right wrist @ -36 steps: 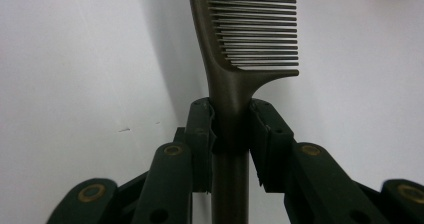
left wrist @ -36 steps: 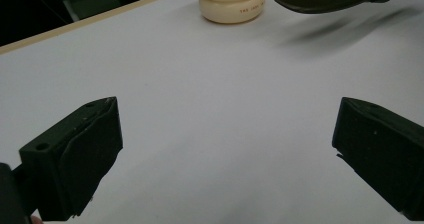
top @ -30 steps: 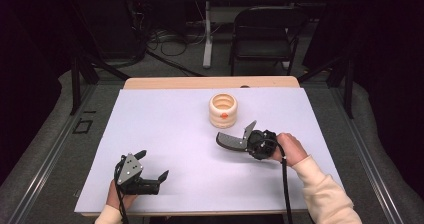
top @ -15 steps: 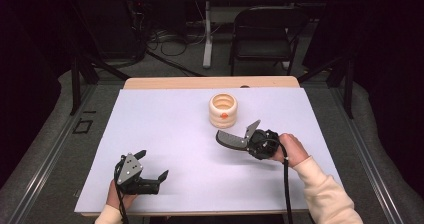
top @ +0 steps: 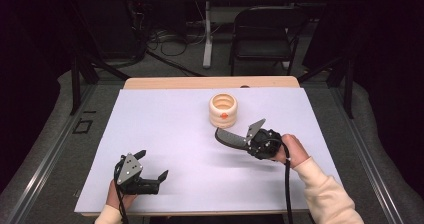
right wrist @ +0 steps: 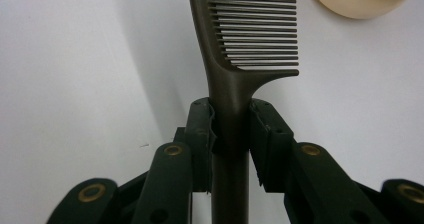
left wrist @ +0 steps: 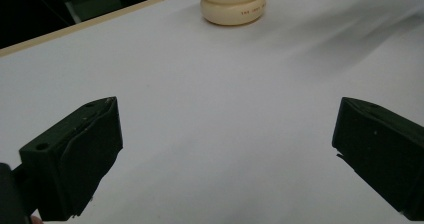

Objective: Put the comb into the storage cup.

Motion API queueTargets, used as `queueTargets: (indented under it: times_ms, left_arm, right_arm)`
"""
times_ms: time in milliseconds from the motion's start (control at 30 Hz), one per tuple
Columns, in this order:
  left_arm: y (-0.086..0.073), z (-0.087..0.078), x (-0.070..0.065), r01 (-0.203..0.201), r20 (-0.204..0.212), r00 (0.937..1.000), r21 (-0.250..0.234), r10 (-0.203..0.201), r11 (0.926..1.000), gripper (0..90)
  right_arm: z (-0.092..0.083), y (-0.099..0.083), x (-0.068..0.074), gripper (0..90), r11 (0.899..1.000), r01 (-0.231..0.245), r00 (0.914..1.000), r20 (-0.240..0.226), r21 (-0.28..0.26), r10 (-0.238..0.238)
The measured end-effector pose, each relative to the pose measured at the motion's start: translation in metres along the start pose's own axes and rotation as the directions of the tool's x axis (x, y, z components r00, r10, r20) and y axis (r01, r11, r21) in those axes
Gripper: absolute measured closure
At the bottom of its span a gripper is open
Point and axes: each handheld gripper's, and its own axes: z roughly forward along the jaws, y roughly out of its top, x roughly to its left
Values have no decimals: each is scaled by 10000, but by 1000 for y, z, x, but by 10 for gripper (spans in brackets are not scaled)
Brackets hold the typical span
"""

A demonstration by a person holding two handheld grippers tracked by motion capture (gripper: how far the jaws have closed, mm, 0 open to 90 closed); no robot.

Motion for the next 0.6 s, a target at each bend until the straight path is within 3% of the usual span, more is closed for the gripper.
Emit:
queueTargets:
  times_ms: [600]
  left_arm:
    - [0, 0, 0, -29, 1, 10000, 26, 29, 10000, 0]
  right_arm:
    - [-9, -3, -3, 722, 9936, -467, 9989, -155, -1024, 454]
